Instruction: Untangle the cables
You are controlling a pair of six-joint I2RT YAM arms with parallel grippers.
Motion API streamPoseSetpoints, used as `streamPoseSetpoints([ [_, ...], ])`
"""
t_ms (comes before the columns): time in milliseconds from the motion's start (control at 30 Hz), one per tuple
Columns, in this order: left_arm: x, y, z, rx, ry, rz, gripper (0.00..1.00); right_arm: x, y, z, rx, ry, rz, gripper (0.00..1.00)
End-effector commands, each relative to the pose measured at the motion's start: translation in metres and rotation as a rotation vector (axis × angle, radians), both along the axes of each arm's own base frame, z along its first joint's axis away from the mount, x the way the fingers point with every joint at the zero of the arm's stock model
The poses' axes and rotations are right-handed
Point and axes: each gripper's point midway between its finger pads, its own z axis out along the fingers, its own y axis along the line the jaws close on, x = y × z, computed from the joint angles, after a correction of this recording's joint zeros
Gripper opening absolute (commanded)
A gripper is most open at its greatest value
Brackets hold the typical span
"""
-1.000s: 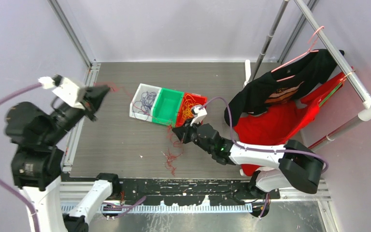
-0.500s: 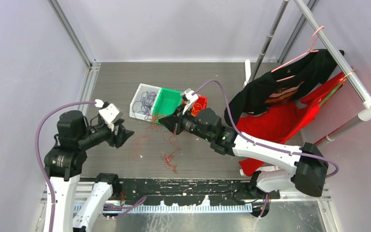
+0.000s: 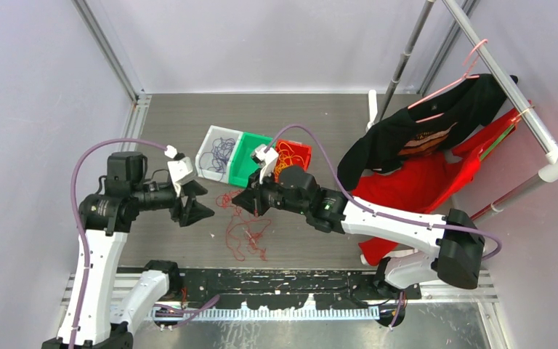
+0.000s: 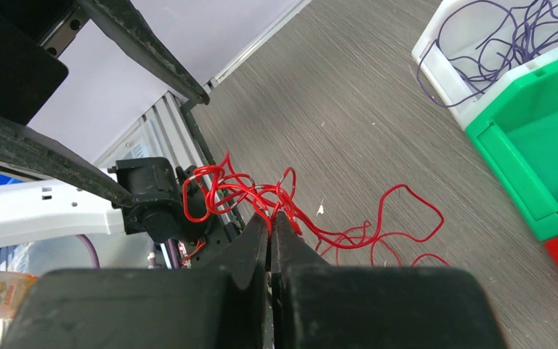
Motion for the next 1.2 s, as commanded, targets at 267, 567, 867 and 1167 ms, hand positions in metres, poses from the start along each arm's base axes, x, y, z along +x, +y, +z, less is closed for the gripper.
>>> streamPoseSetpoints([
  [267,0.004,-0.014,-0.011,-0.077,-0.002,-0.088,0.51,-0.01,0.016,0.042,0.097,-0.022,0.085,0.01],
  [567,0.027,-0.009,-0.006,-0.063,-0.097,-0.014,0.37,-0.023,0.024,0.038,0.098,0.022,0.162,0.01],
  [867,0.007,-0.01,-0.017,-0.033,-0.051,-0.109,0.48,-0.031,0.027,0.043,0.11,0.041,0.207,0.01],
  [1167,-0.001,-0.024,-0.008,-0.147,0.041,-0.155,0.29,-0.035,0.027,0.046,0.121,0.056,0.221,0.01],
])
